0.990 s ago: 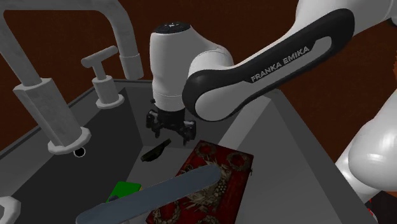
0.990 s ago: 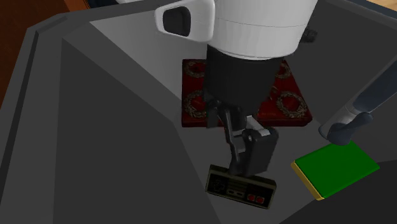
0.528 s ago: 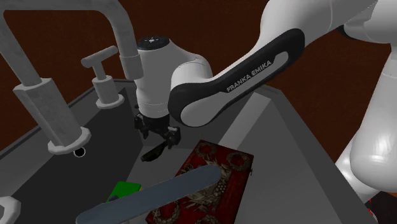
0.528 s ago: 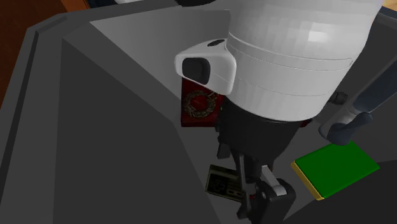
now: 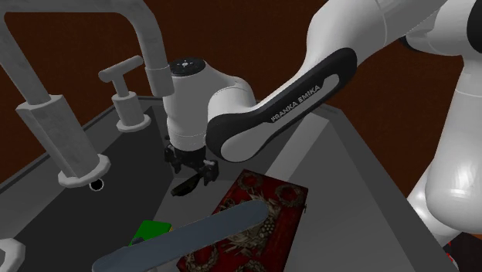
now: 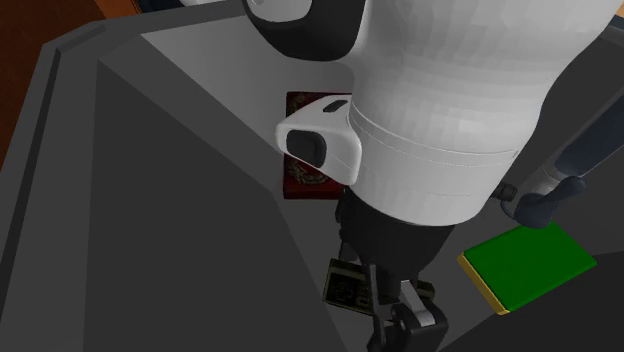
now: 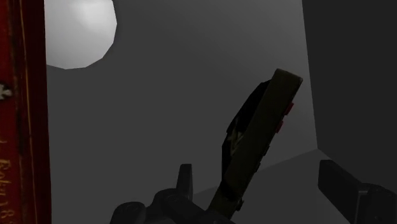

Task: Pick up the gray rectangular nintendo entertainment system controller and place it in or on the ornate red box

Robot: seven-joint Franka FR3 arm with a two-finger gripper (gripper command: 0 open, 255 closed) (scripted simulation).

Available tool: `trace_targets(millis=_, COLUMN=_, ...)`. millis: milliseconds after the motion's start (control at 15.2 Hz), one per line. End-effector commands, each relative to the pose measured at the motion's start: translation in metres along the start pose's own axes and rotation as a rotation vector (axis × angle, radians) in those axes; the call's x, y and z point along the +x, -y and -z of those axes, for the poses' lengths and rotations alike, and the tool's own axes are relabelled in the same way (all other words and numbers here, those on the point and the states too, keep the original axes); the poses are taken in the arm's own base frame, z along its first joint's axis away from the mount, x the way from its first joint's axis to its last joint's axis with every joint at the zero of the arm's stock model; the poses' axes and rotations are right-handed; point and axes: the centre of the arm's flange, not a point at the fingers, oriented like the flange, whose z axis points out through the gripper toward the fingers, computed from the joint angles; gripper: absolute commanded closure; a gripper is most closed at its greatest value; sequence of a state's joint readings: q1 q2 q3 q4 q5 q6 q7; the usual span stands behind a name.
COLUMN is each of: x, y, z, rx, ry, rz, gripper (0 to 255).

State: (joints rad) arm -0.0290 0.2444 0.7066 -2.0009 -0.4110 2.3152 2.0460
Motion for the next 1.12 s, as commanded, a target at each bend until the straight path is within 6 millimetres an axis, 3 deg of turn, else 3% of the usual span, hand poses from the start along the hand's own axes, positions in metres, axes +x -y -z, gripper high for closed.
trace_targets(millis=0, x=0.0, y=0.0, z=0.0, rx=0.0, ry=0.0, rz=0.0, gripper=0)
trace_targets(millis=132, x=0.0, y=0.0, z=0.0, rx=0.0, ry=0.0, rz=0.0, gripper=0)
trace_targets(millis=198, x=0.0, y=0.0, z=0.0, rx=0.0, ry=0.0, rz=0.0, gripper=255)
trace_targets(millis=792, x=0.0, y=0.0, z=0.0, rx=0.0, ry=0.0, rz=0.0, gripper=255)
trace_targets(millis=1056, x=0.002, y=0.004, z=0.02, rx=0.0, ry=0.0, rz=0.0, gripper=255)
